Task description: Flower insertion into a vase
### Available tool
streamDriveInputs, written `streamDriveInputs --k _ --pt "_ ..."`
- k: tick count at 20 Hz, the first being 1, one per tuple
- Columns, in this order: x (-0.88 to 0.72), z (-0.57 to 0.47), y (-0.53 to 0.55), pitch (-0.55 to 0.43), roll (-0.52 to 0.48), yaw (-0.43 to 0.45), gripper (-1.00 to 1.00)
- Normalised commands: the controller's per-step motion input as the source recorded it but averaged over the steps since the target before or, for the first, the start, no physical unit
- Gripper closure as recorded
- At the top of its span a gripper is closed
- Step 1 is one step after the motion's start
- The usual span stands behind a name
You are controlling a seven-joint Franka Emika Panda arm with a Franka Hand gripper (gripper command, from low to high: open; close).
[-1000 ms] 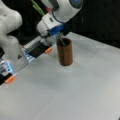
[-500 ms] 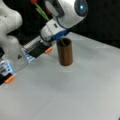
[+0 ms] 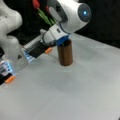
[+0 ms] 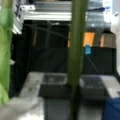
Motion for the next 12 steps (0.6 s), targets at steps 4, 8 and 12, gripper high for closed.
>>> streamDriveInputs --k 4,8,12 --pt "0.4 -0.19 0.04 0.075 -0.134 0.136 -1.0" --pt "0.46 -0.2 0.03 0.069 -0.139 0.135 -1.0" --pt "0.48 -0.13 0.02 0.112 -0.145 0.154 -1.0"
